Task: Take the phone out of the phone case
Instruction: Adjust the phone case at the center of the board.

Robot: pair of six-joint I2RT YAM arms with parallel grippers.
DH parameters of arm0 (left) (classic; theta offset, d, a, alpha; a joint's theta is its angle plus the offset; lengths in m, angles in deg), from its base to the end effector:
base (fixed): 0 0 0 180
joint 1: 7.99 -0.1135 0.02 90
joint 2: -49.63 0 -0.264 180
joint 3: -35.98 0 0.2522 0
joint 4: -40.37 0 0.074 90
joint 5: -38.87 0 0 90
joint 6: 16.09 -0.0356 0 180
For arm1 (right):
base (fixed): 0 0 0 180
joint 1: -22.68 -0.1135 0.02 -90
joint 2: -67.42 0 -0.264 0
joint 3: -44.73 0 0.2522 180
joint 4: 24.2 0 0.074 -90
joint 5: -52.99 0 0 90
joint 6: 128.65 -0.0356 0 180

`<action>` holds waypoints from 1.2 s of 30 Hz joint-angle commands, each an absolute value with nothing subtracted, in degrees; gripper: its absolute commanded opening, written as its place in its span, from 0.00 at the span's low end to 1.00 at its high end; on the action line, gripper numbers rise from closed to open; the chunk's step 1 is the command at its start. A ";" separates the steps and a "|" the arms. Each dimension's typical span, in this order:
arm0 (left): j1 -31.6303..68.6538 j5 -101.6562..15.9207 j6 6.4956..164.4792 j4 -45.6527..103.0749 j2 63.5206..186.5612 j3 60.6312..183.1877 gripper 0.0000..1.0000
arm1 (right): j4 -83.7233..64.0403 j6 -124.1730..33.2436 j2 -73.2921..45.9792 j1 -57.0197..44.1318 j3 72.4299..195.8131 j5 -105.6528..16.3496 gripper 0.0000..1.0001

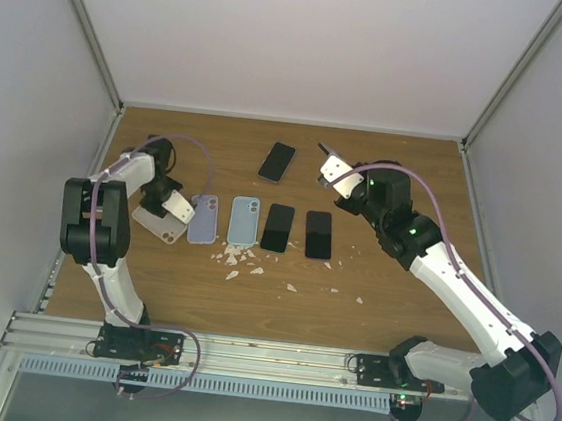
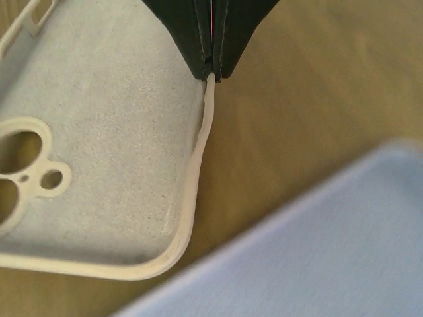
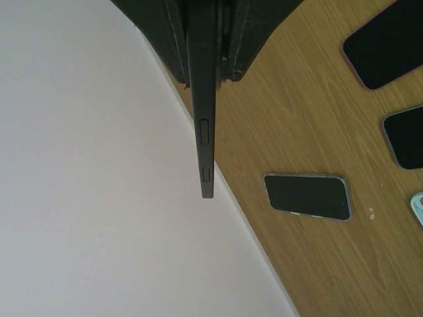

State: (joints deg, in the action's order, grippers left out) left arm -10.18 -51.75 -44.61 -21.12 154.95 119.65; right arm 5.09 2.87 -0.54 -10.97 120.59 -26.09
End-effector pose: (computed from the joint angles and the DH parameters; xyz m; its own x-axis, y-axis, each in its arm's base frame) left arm 0.3370 0.0133 0.1663 0.4390 0.8960 0.0665 0.8906 -0.4437 0.0998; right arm 0.2303 0.1452 0.3531 0.0360 -0.7579 -0.6514 -0.4987 0.5512 -0.6690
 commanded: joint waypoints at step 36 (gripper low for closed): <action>-26.96 -40.65 76.86 -17.73 154.75 115.27 0.00 | 0.27 2.04 2.31 -9.83 119.48 -24.81 0.00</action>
